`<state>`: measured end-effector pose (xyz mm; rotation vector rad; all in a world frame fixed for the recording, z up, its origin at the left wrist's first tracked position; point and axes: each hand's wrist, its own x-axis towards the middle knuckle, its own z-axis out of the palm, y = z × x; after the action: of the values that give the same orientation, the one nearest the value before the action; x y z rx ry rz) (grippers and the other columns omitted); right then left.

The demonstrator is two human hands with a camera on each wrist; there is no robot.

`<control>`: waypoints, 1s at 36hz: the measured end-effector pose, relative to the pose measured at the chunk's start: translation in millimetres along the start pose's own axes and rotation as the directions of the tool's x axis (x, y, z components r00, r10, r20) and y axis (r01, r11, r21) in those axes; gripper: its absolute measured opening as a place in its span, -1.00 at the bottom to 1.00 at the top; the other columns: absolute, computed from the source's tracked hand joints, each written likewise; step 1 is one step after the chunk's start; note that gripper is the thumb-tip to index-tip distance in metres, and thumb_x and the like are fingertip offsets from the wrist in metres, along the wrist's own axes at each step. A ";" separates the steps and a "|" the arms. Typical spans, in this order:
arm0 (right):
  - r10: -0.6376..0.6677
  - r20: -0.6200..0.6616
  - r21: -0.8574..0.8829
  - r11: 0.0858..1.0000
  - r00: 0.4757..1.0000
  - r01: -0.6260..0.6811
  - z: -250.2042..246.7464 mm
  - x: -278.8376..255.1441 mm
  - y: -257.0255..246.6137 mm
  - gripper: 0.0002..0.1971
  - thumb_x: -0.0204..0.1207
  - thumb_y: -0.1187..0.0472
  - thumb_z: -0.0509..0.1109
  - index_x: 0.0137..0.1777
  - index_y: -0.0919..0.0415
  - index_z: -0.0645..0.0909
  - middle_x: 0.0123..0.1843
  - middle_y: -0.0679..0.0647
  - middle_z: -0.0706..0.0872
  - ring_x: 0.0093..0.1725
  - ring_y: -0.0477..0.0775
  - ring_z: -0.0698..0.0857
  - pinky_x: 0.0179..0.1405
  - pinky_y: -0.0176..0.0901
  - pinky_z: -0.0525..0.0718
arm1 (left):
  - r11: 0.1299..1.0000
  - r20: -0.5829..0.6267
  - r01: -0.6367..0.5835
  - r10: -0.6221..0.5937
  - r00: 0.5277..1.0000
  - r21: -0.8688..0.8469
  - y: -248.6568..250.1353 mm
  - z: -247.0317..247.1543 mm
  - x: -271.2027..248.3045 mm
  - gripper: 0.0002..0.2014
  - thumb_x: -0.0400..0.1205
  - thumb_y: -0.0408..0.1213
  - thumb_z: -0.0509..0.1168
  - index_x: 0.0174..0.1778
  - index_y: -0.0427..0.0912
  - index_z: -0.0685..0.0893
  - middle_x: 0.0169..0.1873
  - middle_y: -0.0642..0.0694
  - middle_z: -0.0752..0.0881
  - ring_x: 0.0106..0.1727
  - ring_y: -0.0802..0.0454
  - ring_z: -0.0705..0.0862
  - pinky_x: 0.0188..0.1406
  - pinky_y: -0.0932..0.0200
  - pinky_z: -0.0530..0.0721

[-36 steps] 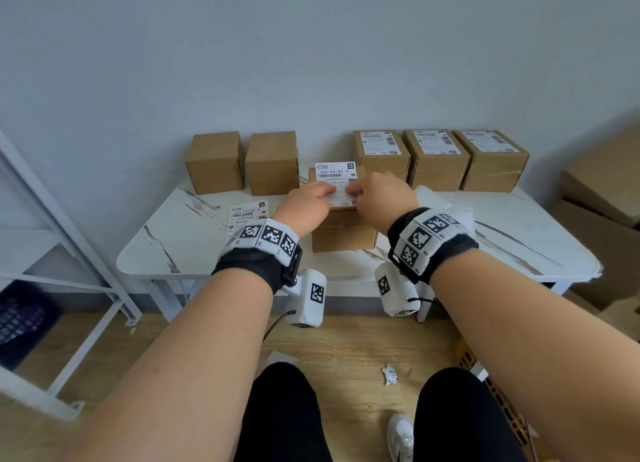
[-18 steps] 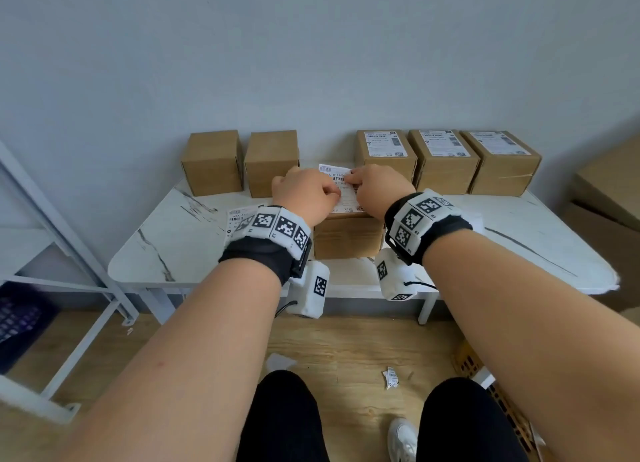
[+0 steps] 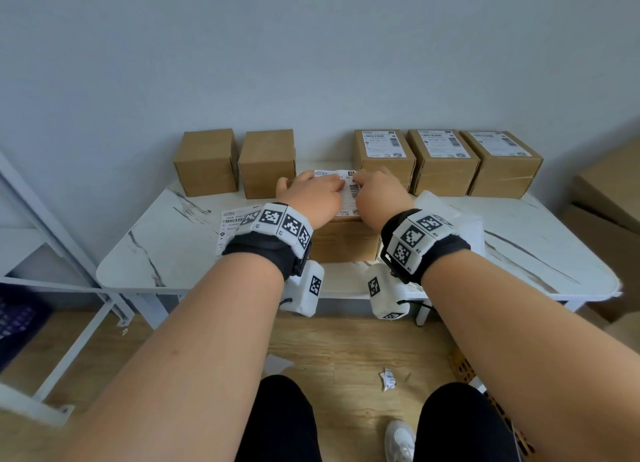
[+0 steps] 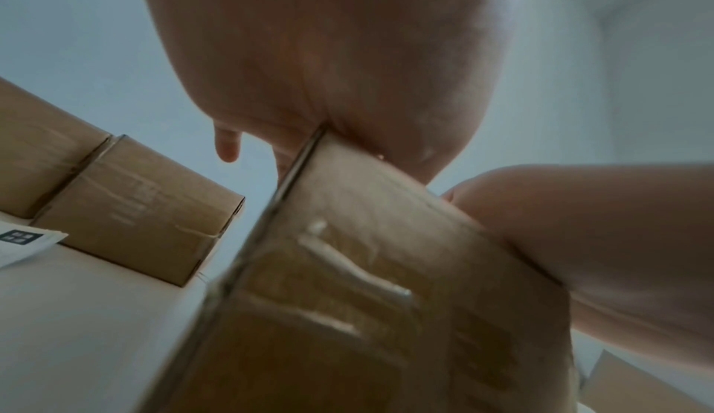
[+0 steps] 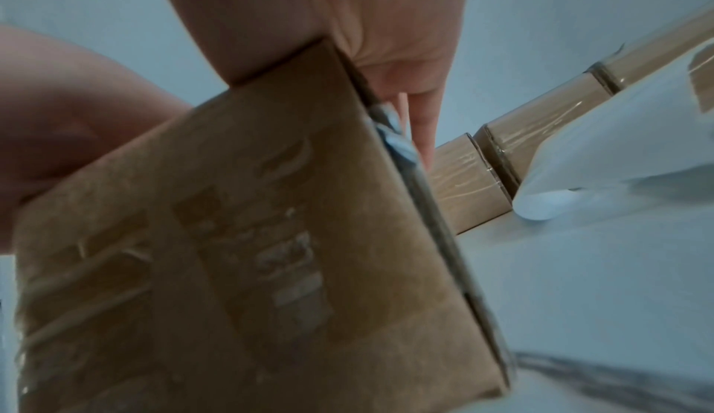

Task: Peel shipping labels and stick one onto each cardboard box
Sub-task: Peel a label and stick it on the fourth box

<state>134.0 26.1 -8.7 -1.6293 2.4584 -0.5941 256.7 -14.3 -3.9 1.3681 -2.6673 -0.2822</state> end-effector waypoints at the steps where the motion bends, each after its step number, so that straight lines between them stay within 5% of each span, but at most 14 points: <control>1: -0.004 -0.004 -0.002 1.000 1.000 0.004 0.0 -0.4 0.6 -0.59 0.57 0.42 0.16 0.35 0.13 0.57 0.34 0.16 0.45 0.28 0.21 0.55 0.02 -0.08 0.50 | 1.000 0.009 0.006 -0.006 1.000 0.011 -0.2 -0.4 1.6 -0.52 0.68 -0.24 -0.12 0.51 0.19 0.34 0.59 0.16 0.28 0.61 -0.01 0.14 0.53 -0.33 0.03; 5: -0.089 0.021 -0.022 0.996 0.996 0.090 -1.7 -1.6 2.4 -0.47 0.58 0.43 0.16 0.53 0.09 0.48 0.61 0.09 0.31 0.58 0.22 0.28 0.52 0.06 0.37 | 0.997 0.022 0.051 -0.053 0.998 0.062 -1.5 0.1 8.7 -0.48 0.70 -0.23 -0.13 0.63 0.15 0.15 0.66 0.17 0.10 0.65 -0.01 0.05 0.55 -0.41 -0.04; 8: -0.127 0.079 -0.070 0.989 0.989 0.132 -3.8 0.0 2.1 -0.38 0.57 0.43 0.18 0.61 0.00 0.35 0.71 0.00 0.17 0.66 0.20 0.13 0.61 0.17 0.22 | 0.993 0.012 0.083 -0.084 0.996 0.079 0.7 2.8 11.2 -0.46 0.72 -0.26 -0.07 0.66 0.10 0.08 0.67 0.13 0.06 0.67 -0.05 0.02 0.56 -0.41 -0.03; 18: -0.222 0.176 -0.259 0.929 0.959 0.263 -11.3 1.3 -3.9 -0.34 0.61 0.38 0.13 0.66 -0.12 0.20 0.70 0.01 0.21 0.68 0.18 0.11 0.64 0.19 0.12 | 0.981 -0.007 0.180 -0.181 0.983 -0.078 -3.7 12.6 12.8 -0.43 0.73 -0.16 -0.01 0.68 0.00 0.00 0.68 0.10 -0.07 0.69 -0.03 -0.07 0.58 -0.34 -0.03; 26: -0.164 0.176 -0.197 0.960 0.971 0.198 -10.0 3.5 -9.8 -0.35 0.55 0.40 0.14 0.61 -0.10 0.29 0.55 0.06 0.30 0.52 0.23 0.28 0.47 0.21 0.39 | 0.977 -0.003 0.192 -0.193 0.981 -0.094 -3.0 13.1 12.3 -0.44 0.73 -0.19 -0.04 0.68 0.01 0.00 0.68 0.12 -0.08 0.69 -0.03 -0.05 0.57 -0.34 -0.02; 36: -0.094 0.088 -0.200 0.974 0.992 0.110 -5.4 1.5 -7.8 -0.40 0.56 0.30 0.15 0.62 -0.02 0.28 0.61 0.06 0.30 0.58 0.19 0.23 0.50 0.19 0.28 | 0.969 0.017 0.211 -0.211 0.977 -0.126 -1.2 12.6 9.6 -0.45 0.72 -0.15 -0.10 0.68 0.06 -0.02 0.68 0.16 -0.11 0.68 -0.06 -0.04 0.58 -0.34 -0.06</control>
<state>138.4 23.4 -0.6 -1.8246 2.4610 -0.2904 249.6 -21.4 -16.2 1.6118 -2.4586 -0.4686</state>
